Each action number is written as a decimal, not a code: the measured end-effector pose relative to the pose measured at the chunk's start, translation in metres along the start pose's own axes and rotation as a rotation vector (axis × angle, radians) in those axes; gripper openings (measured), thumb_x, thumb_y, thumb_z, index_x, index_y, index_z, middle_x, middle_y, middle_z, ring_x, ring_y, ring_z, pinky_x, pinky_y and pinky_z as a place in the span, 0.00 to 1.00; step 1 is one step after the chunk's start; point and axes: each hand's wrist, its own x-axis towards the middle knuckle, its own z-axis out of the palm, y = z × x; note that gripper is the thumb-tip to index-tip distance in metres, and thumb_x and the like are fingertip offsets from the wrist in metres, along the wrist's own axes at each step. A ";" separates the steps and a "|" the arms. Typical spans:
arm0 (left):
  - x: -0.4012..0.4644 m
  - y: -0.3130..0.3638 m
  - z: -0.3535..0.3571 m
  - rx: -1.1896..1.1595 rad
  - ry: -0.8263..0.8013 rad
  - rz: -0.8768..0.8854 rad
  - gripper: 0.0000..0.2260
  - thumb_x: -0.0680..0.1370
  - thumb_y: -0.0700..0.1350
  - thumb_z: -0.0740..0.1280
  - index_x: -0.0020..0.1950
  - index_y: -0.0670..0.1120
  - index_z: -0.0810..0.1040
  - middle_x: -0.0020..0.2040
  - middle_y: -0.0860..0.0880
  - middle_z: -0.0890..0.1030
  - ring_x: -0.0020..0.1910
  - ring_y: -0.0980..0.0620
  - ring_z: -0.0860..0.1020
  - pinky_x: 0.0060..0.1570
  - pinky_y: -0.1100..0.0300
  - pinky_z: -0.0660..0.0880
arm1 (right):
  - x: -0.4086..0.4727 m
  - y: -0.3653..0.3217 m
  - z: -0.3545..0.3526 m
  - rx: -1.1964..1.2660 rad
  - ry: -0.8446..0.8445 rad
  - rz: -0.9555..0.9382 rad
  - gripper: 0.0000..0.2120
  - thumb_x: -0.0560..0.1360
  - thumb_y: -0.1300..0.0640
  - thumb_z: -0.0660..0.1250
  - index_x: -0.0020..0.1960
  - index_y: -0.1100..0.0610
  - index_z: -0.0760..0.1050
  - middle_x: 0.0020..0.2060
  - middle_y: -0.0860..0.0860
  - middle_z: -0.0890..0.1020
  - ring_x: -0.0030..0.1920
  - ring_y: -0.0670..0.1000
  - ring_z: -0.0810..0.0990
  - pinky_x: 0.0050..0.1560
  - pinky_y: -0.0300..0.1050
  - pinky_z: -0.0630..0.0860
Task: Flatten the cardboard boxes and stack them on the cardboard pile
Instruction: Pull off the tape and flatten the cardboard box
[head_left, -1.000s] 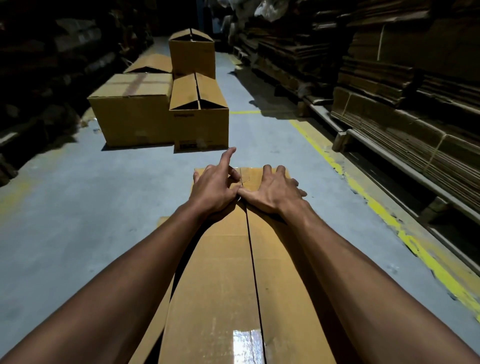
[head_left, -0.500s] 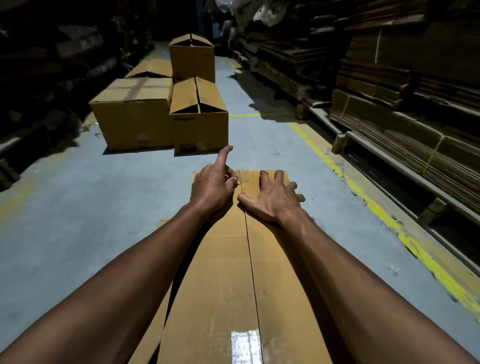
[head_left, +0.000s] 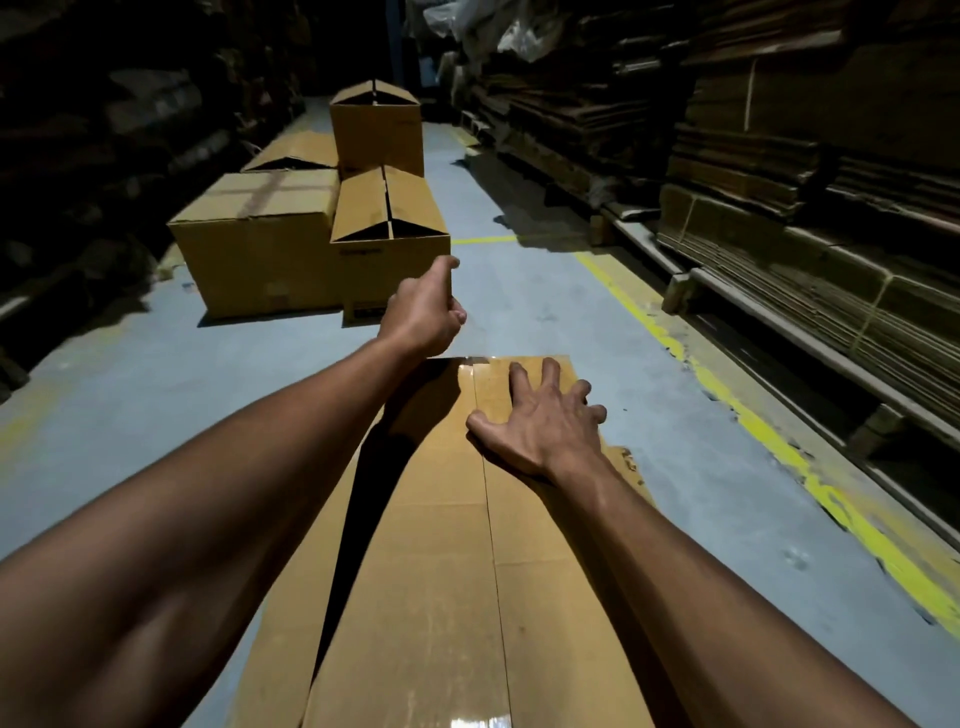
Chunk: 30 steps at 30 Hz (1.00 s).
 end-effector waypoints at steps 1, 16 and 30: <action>0.006 -0.003 0.004 -0.012 0.001 -0.027 0.32 0.78 0.41 0.74 0.77 0.58 0.64 0.50 0.51 0.84 0.51 0.48 0.83 0.54 0.45 0.82 | 0.000 0.000 0.000 0.000 0.006 -0.001 0.43 0.69 0.24 0.51 0.76 0.48 0.61 0.72 0.58 0.63 0.65 0.70 0.66 0.57 0.66 0.71; 0.048 0.005 0.008 -0.024 0.006 -0.176 0.32 0.73 0.42 0.79 0.73 0.56 0.69 0.54 0.48 0.84 0.52 0.45 0.84 0.50 0.45 0.84 | 0.003 0.002 0.004 -0.011 0.030 -0.003 0.45 0.67 0.23 0.51 0.76 0.49 0.62 0.70 0.58 0.64 0.63 0.69 0.67 0.54 0.63 0.72; 0.049 0.037 -0.031 -0.450 -0.046 -0.489 0.06 0.80 0.36 0.72 0.53 0.42 0.77 0.52 0.46 0.84 0.40 0.52 0.84 0.33 0.56 0.81 | 0.001 0.002 0.002 -0.009 0.021 -0.015 0.44 0.68 0.24 0.51 0.75 0.49 0.63 0.68 0.58 0.65 0.62 0.69 0.67 0.53 0.62 0.70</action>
